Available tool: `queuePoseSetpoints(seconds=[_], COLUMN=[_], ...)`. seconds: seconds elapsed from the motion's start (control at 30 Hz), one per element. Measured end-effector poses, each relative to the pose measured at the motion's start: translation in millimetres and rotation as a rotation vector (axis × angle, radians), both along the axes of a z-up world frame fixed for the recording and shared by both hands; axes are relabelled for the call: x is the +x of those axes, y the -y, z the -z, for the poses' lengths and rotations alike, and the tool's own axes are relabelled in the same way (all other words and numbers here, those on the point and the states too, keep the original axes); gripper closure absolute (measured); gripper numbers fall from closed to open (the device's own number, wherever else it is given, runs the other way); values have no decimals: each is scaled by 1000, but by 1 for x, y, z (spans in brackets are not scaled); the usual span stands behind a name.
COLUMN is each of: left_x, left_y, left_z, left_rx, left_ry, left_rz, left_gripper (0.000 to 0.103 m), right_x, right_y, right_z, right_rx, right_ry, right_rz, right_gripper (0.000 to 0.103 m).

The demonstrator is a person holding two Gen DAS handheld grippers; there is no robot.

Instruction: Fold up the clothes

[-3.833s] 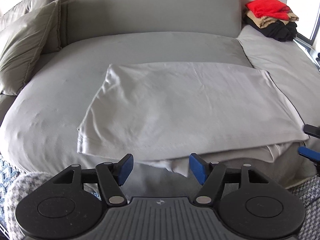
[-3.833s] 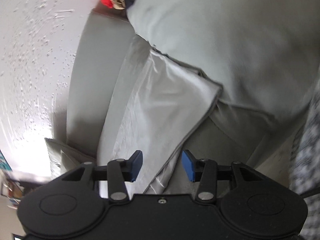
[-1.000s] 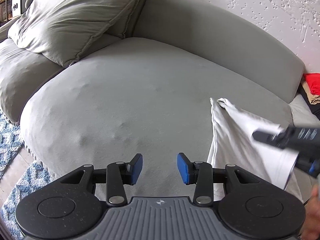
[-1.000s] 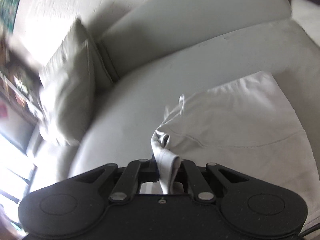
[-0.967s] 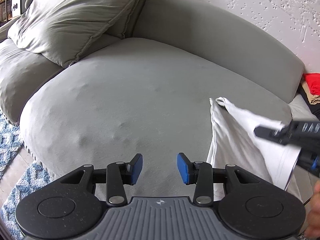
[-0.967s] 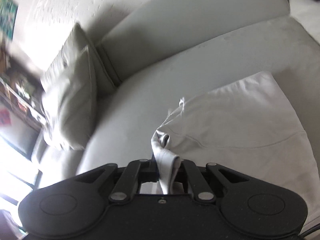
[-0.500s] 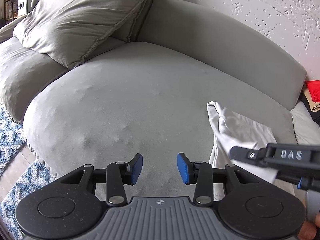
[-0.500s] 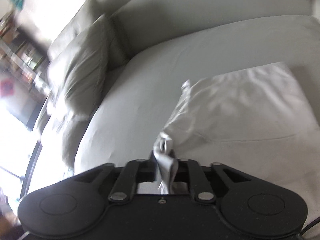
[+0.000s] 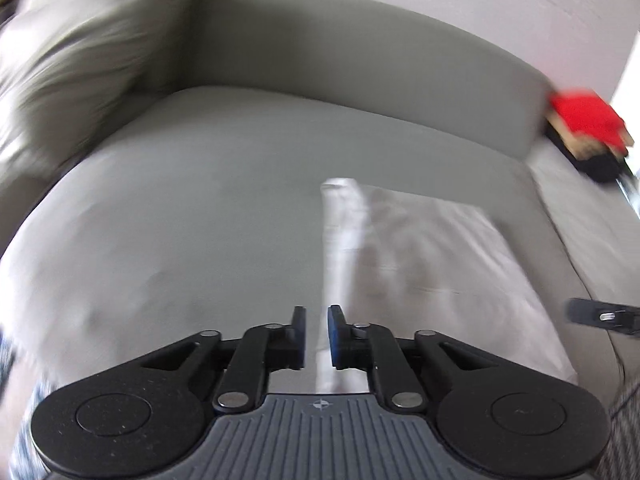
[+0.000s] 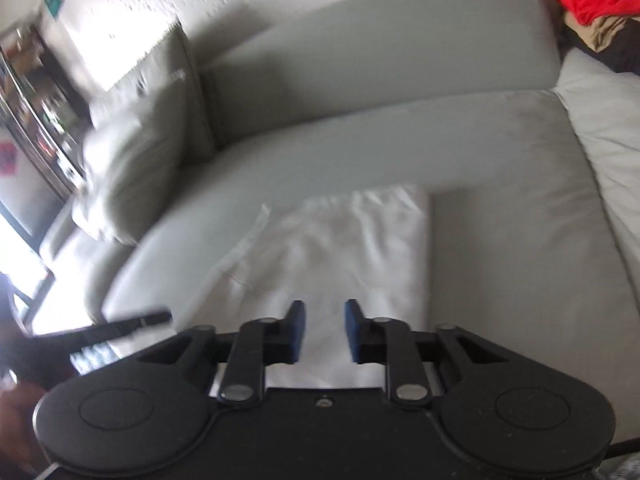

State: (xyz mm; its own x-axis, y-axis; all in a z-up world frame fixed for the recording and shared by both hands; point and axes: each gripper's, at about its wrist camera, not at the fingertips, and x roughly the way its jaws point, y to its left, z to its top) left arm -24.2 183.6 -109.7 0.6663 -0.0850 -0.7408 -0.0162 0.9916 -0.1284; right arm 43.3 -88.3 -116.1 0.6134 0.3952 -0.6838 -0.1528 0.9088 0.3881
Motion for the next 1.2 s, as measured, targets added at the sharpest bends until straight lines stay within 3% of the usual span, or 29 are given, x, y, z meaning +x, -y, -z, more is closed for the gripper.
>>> queuePoseSetpoints(seconds=[0.1,0.2,0.23,0.33,0.4,0.5,0.7,0.87,0.97,1.07,1.13,1.2], left_x=[23,44,44,27,10,-8,2,45,77,97,98,93], left_y=[32,47,46,37,25,6,15,49,60,51,38,21], left_z=[8,29,30,28,24,17,-4,-2,20,41,45,41], left_rx=[84,233,253,251,206,134,110,76,60,77,84,92], left_ry=[-42,-181,-179,-157,-119,-75,17,46,-3,-32,-19,-2], left_rz=[80,24,9,-2,-3,-31,-14,72,111,52,-38,-148], left_gripper=[91,86,85,83,83,84,84,84,83,83,85,88], right_x=[1,2,-1,-24,-36,-42,-14,43,74,99,106,107], right_y=[-10,-24,-26,-21,-10,9,36,43,42,48,62,81], right_z=[15,30,37,38,33,18,0,34,67,100,114,121], right_rx=[-118,-229,-280,-335,-328,-238,-24,275,425,498,535,564], right_ry=[17,24,12,37,21,2,45,-47,-149,-225,-200,-164], right_rz=[-40,-112,-135,-167,-168,-143,-12,52,73,157,255,375], right_gripper=[86,86,87,88,88,87,87,87,87,91,101,102])
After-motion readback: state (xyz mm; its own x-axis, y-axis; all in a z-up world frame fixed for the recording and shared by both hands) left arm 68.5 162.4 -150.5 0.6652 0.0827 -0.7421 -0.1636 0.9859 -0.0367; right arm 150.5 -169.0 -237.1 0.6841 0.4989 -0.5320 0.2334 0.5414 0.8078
